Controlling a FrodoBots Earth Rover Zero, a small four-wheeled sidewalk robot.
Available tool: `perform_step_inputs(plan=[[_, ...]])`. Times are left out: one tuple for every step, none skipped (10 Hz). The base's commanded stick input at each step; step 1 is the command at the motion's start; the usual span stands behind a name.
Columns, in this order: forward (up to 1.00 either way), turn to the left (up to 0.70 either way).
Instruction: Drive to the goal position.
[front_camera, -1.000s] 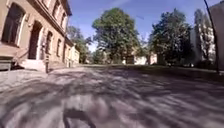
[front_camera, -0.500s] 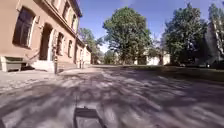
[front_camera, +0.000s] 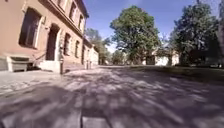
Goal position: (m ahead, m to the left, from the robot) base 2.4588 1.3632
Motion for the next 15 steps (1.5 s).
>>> perform_step_inputs(plan=[[0.85, 0.0], [0.85, 0.0], [0.85, 0.0], [0.85, 0.0], [0.85, 0.0], [0.85, 0.0], [0.85, 0.0], [0.85, 0.0], [0.85, 0.0], [0.85, 0.0], [0.85, 0.0], [0.85, 0.0], [0.85, 0.0], [0.85, 0.0], [0.85, 0.0]])
